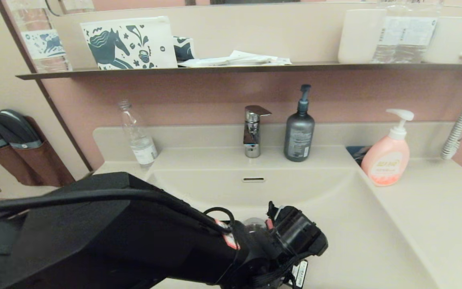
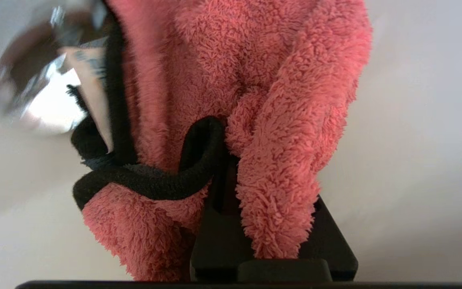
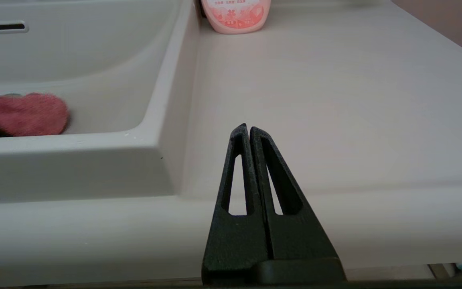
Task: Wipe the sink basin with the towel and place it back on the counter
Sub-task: Wipe the sink
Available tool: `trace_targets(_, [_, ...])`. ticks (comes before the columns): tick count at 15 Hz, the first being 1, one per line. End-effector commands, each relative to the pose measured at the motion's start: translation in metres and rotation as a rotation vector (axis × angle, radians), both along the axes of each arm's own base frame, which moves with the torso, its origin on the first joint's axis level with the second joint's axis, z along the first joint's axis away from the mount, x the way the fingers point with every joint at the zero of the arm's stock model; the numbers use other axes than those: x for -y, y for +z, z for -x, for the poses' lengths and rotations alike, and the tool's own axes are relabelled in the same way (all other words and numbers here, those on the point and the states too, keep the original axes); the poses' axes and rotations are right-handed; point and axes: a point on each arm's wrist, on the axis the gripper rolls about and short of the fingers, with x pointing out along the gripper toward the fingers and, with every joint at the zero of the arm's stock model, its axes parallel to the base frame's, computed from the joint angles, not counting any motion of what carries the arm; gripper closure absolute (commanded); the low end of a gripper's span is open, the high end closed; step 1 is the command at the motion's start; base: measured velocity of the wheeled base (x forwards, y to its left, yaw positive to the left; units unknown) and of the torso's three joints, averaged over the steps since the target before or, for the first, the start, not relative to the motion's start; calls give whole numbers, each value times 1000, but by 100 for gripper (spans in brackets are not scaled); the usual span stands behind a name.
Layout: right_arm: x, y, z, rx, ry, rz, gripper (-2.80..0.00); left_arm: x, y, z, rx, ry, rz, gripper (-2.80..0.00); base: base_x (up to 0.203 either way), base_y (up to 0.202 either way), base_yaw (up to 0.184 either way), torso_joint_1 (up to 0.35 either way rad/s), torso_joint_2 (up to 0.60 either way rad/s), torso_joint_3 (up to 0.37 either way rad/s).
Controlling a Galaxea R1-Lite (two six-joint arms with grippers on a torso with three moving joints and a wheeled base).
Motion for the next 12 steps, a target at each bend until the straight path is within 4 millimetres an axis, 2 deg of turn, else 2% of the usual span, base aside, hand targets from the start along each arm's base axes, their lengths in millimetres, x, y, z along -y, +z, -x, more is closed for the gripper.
trace_targets(1, [0, 0, 0, -1, 0, 0, 0, -23, 1, 8, -25, 10, -43, 0, 0, 0, 0, 0, 0, 0])
trace_targets(3, [0, 0, 0, -1, 0, 0, 0, -48, -1, 1, -38, 25, -87, 0, 0, 0, 0, 0, 0, 0])
trace_targets(7, [0, 0, 0, -1, 0, 0, 0, -90, -7, -40, -14, 69, -103, 0, 0, 0, 0, 0, 0, 0])
trace_targets(10, [0, 0, 0, -1, 0, 0, 0, -129, -9, -70, 22, 63, -89, 0, 0, 0, 0, 0, 0, 0])
trace_targets(12, [0, 0, 0, -1, 0, 0, 0, -146, -9, -86, 59, 54, -70, 0, 0, 0, 0, 0, 0, 0])
